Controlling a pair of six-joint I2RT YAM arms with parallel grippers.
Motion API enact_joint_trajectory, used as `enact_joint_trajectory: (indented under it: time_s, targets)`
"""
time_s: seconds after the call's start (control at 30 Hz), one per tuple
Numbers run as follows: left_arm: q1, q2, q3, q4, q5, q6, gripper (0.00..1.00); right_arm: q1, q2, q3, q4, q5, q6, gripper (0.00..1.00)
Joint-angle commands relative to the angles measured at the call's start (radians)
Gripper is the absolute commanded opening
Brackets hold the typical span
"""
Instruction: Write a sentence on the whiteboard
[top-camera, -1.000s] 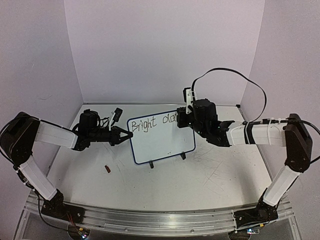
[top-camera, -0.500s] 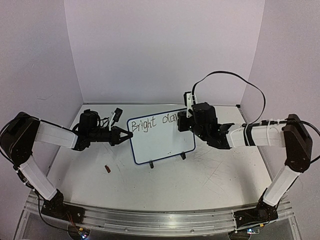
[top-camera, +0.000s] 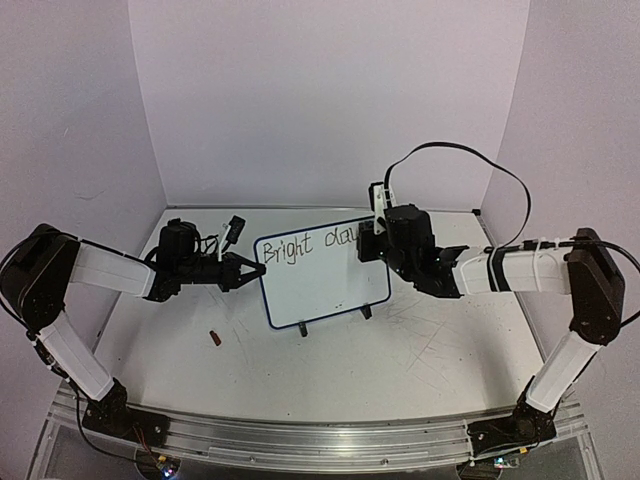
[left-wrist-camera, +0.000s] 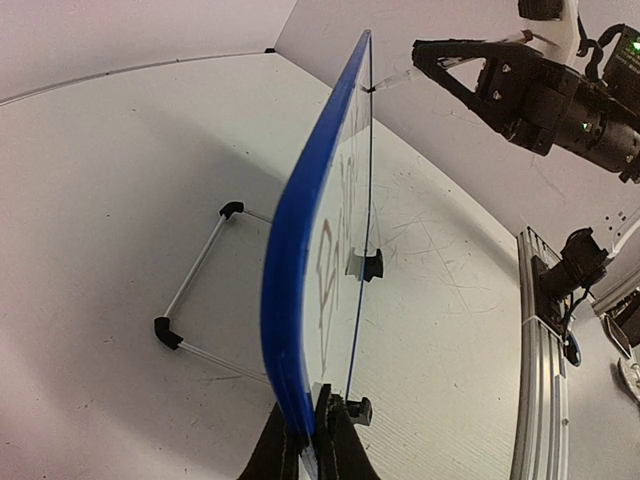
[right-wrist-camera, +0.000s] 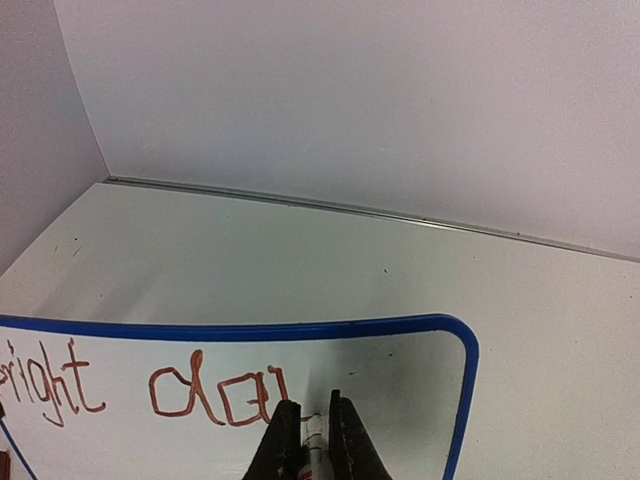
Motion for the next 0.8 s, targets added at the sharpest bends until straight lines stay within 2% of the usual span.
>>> enact_joint_trajectory:
  time_s: [0.0,0.37,0.77]
  targets:
    - [0.005,-0.023,0.027,-0.007,-0.082,0.087,0.00,-0.006,-0.009,0.062,0.027,0.039,-0.036,0.00]
    - [0.006,-0.021,0.027,-0.008,-0.082,0.088,0.00,-0.006,0.011,0.083,0.030,0.028,-0.037,0.00]
    - [0.005,-0.019,0.030,-0.007,-0.083,0.090,0.00,-0.006,-0.014,0.035,-0.013,0.001,0.001,0.00]
